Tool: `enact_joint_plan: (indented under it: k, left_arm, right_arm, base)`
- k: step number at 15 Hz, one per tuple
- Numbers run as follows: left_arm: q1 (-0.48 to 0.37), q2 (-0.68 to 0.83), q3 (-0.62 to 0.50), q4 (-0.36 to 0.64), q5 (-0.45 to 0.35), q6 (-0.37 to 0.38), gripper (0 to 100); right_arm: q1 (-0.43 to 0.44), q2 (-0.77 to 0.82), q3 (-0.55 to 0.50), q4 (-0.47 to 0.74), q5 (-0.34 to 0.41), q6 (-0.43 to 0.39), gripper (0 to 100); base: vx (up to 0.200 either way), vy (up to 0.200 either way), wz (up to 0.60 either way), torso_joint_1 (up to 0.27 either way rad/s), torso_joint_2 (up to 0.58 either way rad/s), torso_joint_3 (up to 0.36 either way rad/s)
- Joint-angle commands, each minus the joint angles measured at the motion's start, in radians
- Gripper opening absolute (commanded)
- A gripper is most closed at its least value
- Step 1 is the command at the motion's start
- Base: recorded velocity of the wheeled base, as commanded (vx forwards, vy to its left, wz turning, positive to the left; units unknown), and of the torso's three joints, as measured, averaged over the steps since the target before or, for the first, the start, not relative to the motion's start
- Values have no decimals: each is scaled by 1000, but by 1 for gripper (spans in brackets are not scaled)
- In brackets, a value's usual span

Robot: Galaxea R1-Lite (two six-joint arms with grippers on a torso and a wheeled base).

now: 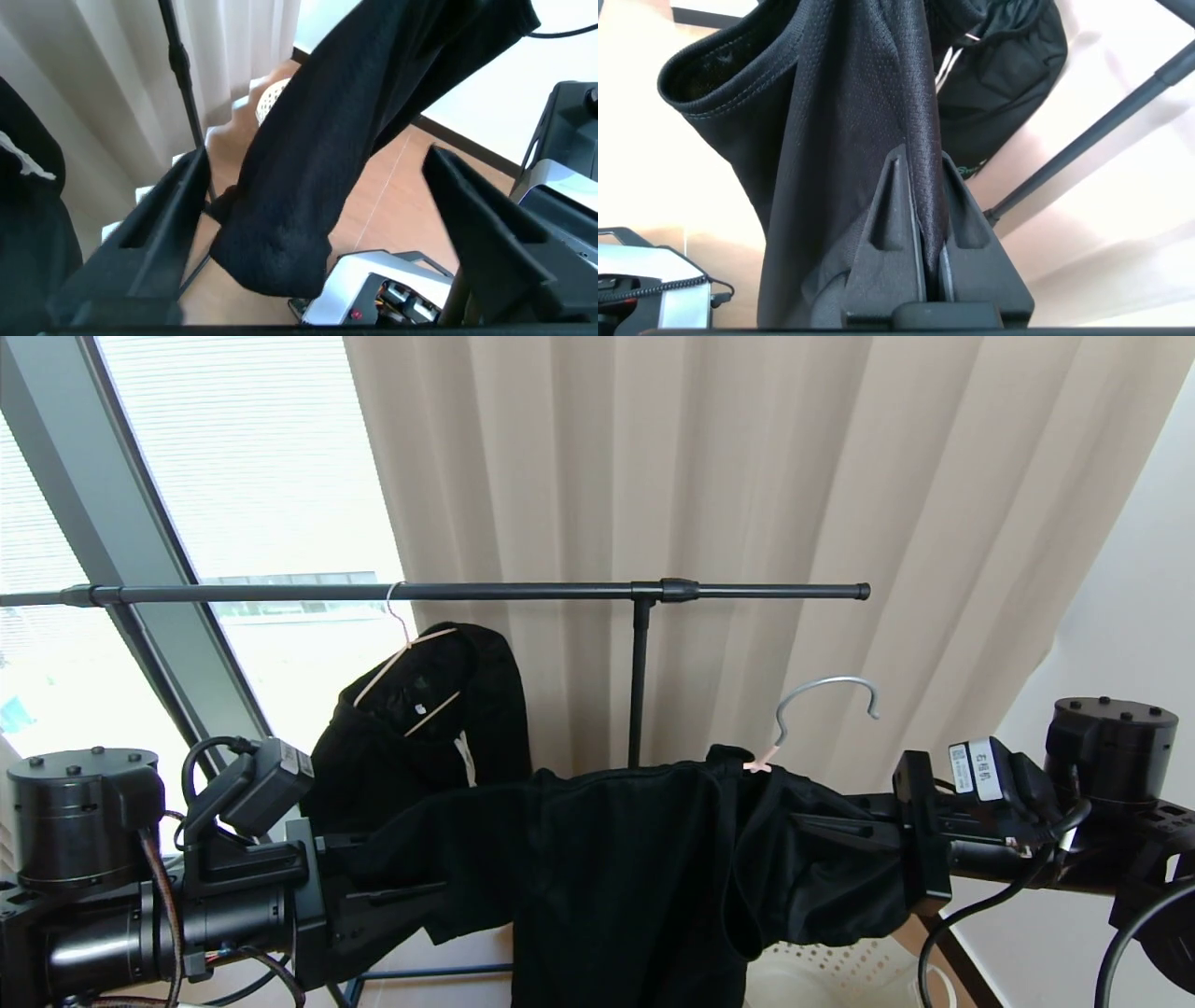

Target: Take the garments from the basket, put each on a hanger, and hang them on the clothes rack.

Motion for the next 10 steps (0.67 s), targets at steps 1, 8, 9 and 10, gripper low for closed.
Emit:
enact_joint_plan:
  k: [1, 8, 9, 10]
  left_arm:
    - [2, 1, -2, 0, 0, 0, 0]
    - [35, 1, -8, 0, 1, 0, 0]
    - [57, -4, -8, 0, 0, 0, 0]
    - [69, -2, -11, -2, 0, 0, 0]
  right_arm:
    - [-3, 1, -4, 0, 0, -1, 0]
    - [-54, 20, -22, 3, 8, -1, 0]
    - [-62, 26, -25, 3, 10, -1, 0]
    - [-74, 27, -36, 3, 13, -1, 0]
  base:
    - [0, 0, 0, 0, 0, 0]
    - [0, 0, 0, 0, 0, 0]
    - [0, 0, 0, 0, 0, 0]
    - [0, 0, 0, 0, 0, 0]
